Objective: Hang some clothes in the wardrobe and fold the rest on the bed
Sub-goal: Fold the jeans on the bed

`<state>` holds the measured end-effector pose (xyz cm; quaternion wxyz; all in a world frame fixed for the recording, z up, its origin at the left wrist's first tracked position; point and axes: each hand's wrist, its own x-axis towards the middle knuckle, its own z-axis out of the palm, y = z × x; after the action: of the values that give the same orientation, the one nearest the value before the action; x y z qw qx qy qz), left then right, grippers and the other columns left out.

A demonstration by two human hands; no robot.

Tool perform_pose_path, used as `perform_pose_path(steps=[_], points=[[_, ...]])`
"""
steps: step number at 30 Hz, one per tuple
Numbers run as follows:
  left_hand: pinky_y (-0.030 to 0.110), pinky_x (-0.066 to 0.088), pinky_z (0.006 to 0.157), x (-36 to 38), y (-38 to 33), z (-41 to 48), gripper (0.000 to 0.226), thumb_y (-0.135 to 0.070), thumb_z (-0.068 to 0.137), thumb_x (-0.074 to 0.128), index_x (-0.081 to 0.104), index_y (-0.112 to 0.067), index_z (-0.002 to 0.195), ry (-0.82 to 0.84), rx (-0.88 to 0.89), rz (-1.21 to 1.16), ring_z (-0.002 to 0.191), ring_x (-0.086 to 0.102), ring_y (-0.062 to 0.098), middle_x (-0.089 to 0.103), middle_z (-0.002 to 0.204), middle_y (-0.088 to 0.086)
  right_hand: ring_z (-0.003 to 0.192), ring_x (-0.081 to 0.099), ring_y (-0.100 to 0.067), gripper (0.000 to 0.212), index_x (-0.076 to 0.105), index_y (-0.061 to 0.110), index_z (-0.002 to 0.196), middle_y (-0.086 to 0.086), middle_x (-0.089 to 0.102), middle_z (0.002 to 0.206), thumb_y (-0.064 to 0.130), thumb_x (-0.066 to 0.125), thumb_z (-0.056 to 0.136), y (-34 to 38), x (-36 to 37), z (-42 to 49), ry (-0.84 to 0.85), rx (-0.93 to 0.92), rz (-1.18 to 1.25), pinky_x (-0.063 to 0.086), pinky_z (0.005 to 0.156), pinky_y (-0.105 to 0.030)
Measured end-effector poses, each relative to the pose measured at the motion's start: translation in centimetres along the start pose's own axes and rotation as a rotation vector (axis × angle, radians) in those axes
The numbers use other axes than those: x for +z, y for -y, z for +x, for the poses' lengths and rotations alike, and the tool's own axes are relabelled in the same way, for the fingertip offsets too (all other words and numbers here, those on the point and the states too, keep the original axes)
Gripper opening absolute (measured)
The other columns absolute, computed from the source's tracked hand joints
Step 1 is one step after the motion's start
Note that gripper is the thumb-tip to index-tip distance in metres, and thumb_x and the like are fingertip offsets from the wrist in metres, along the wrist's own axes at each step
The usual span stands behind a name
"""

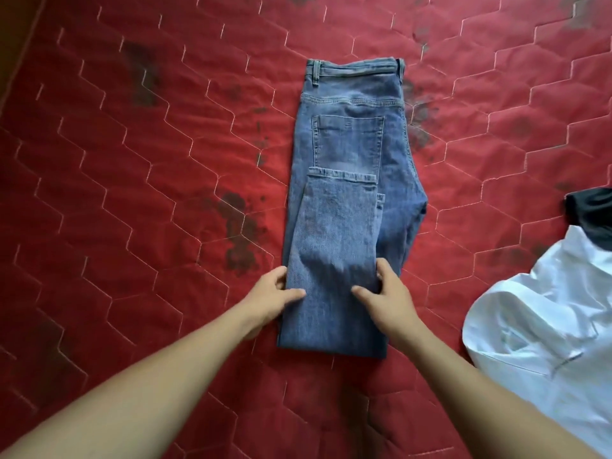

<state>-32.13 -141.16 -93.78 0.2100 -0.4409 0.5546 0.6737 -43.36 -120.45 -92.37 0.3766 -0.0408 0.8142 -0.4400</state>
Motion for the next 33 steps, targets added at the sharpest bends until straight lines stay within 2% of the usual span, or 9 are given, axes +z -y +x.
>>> perform_pose_path(steps=[3, 6, 10, 13, 17, 21, 25, 29, 33], points=[[0.028, 0.057, 0.067, 0.0, -0.9, 0.0, 0.026, -0.010, 0.092, 0.069, 0.059, -0.019, 0.115, -0.021, 0.048, -0.078, 0.087, 0.074, 0.016, 0.078, 0.096, 0.004, 0.092, 0.073, -0.023, 0.019, 0.068, 0.018, 0.101, -0.001, 0.078, 0.096, 0.005, 0.070, 0.088, 1.3, -0.9, 0.8, 0.047, 0.127, 0.369, 0.058, 0.070, -0.031], [0.020, 0.052, 0.063, -0.1, -3.1, 1.4, 0.035, -0.018, 0.093, 0.070, 0.056, -0.018, 0.125, -0.085, 0.117, -0.076, 0.082, 0.073, 0.011, 0.076, 0.099, 0.004, 0.070, 0.064, -0.017, 0.007, 0.069, 0.020, 0.095, 0.005, 0.071, 0.080, 0.027, 0.069, 0.093, 3.1, -1.9, 3.1, 0.063, 0.245, 0.451, 0.043, 0.052, -0.024], [0.028, 0.048, 0.081, -0.1, -7.1, 4.5, 0.032, -0.019, 0.093, 0.071, 0.058, -0.021, 0.122, -0.168, 0.203, -0.019, 0.090, 0.065, 0.014, 0.067, 0.105, 0.009, 0.052, 0.050, -0.009, 0.008, 0.053, 0.018, 0.101, 0.002, 0.054, 0.080, 0.016, 0.061, 0.100, 5.0, -2.7, 7.0, -0.009, 0.253, 0.456, 0.039, 0.045, -0.021], [0.032, 0.046, 0.085, 0.2, -9.7, 6.3, 0.016, -0.028, 0.094, 0.070, 0.060, -0.028, 0.107, -0.198, 0.228, 0.073, 0.087, 0.056, 0.013, 0.060, 0.098, 0.000, 0.061, 0.050, -0.016, 0.021, 0.047, 0.017, 0.112, -0.007, 0.054, 0.090, 0.006, 0.058, 0.098, 6.2, -3.2, 9.6, -0.114, 0.254, 0.444, 0.045, 0.053, -0.028], [0.015, 0.044, 0.056, 0.8, -11.7, 8.0, 0.007, -0.026, 0.096, 0.067, 0.062, -0.027, 0.092, -0.211, 0.294, 0.130, 0.061, 0.057, -0.003, 0.061, 0.082, -0.009, 0.066, 0.049, -0.019, 0.025, 0.055, 0.013, 0.110, -0.011, 0.056, 0.089, -0.003, 0.058, 0.092, 6.7, -3.4, 12.3, -0.222, 0.243, 0.375, 0.042, 0.061, -0.036], [0.036, 0.056, 0.084, 1.3, -13.1, 9.0, 0.016, -0.020, 0.100, 0.062, 0.068, -0.007, 0.106, -0.139, 0.245, 0.075, 0.091, 0.067, 0.018, 0.073, 0.106, 0.012, 0.063, 0.052, -0.017, 0.034, 0.066, 0.016, 0.109, -0.007, 0.060, 0.086, -0.006, 0.061, 0.084, 7.7, -3.8, 13.8, -0.313, 0.151, 0.326, 0.043, 0.060, -0.029], [0.023, 0.048, 0.069, 1.0, -13.9, 9.9, 0.012, -0.022, 0.100, 0.061, 0.069, -0.013, 0.097, -0.100, 0.196, 0.043, 0.084, 0.067, 0.010, 0.073, 0.097, 0.001, 0.058, 0.050, -0.015, 0.029, 0.063, 0.023, 0.092, -0.005, 0.061, 0.084, -0.004, 0.056, 0.084, 9.0, -4.7, 15.7, -0.370, 0.046, 0.275, 0.040, 0.049, -0.026], [0.017, 0.050, 0.057, 1.1, -14.2, 10.0, 0.017, -0.026, 0.102, 0.059, 0.069, -0.015, 0.093, -0.056, 0.154, 0.085, 0.075, 0.069, 0.008, 0.073, 0.092, 0.000, 0.051, 0.045, -0.009, 0.020, 0.062, 0.015, 0.081, 0.004, 0.051, 0.060, 0.028, 0.064, 0.096, 8.4, -4.3, 16.1, -0.280, 0.094, 0.129, 0.039, 0.050, -0.026], [0.026, 0.056, 0.072, 1.1, -15.8, 10.4, 0.010, -0.018, 0.097, 0.065, 0.071, -0.010, 0.101, -0.242, 0.366, 0.104, 0.081, 0.068, 0.013, 0.073, 0.095, 0.004, 0.049, 0.038, -0.009, 0.020, 0.057, 0.017, 0.075, 0.005, 0.046, 0.060, 0.009, 0.066, 0.089, 9.9, -4.3, 16.9, -0.290, -0.012, 0.108, 0.032, 0.050, -0.025]])
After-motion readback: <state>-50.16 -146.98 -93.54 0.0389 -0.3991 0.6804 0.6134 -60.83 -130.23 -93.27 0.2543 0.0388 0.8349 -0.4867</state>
